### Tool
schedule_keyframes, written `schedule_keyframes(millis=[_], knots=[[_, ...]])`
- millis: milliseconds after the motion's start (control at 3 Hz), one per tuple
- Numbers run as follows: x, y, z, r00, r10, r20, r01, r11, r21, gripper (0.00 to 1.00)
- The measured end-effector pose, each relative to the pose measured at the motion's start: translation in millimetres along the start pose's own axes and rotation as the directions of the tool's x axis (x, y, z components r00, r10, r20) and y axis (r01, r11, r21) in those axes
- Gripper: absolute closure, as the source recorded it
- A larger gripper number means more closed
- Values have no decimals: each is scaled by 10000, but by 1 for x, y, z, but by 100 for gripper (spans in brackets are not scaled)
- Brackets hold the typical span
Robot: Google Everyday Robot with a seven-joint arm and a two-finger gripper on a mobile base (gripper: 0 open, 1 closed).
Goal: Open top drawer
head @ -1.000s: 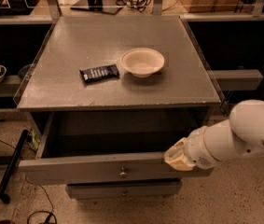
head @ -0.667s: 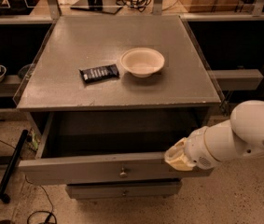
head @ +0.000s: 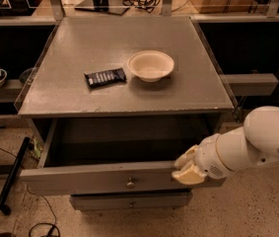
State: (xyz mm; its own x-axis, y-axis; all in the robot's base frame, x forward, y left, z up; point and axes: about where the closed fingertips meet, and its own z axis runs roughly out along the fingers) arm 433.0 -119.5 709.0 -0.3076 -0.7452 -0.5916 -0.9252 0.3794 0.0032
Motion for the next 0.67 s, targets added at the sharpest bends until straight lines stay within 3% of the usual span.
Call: schedule_keyframes(millis=[333,667], knots=[[0,0,0,10000,-1,-2,1,10000,0,0],[0,0,3,10000,-16,-81,16,10000,-1,0]])
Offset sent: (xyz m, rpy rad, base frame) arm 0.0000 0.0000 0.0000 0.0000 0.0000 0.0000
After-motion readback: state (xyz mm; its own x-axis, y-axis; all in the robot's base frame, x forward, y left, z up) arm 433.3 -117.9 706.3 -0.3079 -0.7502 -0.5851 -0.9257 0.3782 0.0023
